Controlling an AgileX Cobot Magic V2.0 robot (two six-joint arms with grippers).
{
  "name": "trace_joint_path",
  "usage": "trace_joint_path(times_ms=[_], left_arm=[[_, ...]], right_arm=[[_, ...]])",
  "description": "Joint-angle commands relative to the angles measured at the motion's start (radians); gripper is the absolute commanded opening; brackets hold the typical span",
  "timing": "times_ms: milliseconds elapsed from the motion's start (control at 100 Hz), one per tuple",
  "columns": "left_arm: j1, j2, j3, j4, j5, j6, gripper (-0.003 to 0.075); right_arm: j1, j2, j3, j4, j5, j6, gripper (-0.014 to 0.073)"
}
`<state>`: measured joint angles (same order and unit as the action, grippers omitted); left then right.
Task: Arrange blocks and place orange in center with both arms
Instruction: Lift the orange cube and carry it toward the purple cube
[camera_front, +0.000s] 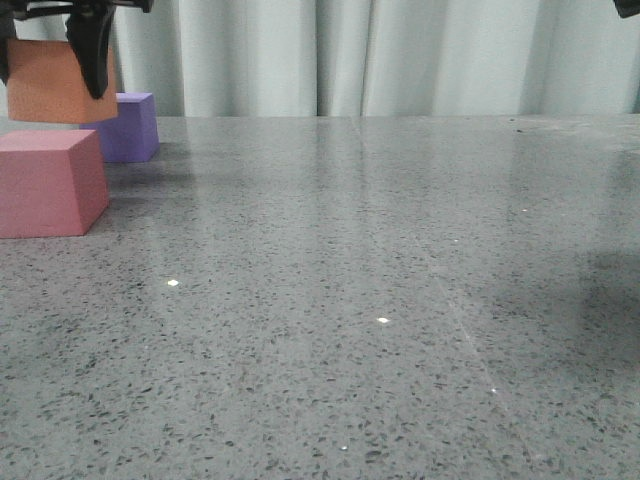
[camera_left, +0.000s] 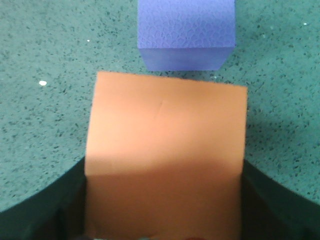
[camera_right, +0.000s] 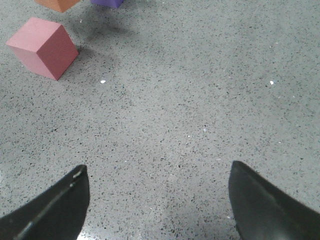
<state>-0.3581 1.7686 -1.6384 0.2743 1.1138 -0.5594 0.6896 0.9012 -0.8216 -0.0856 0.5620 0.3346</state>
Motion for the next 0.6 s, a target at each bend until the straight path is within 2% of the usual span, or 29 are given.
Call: trace_joint_path(times_ms=[0,240,590], left_arm=[[0.000,-0.055,-0.012,0.008,-0.081,-0.020,0.0208],[0.000,-0.046,0.035,0.003,-0.151,-0.072,0.0208],[0.000,0.034,0.036,0.001,-0.153,-0.118,0.0208]], right_arm=[[-0.002,-0.013,-0.024,-0.008,-0.075,-0.010,0.0569],[-0.002,-0.013,-0.024,-0.008,-0.093,-0.010,0.0569],[-0.002,-0.013,-0.024,-0.008,-0.095,-0.010,0.0569]])
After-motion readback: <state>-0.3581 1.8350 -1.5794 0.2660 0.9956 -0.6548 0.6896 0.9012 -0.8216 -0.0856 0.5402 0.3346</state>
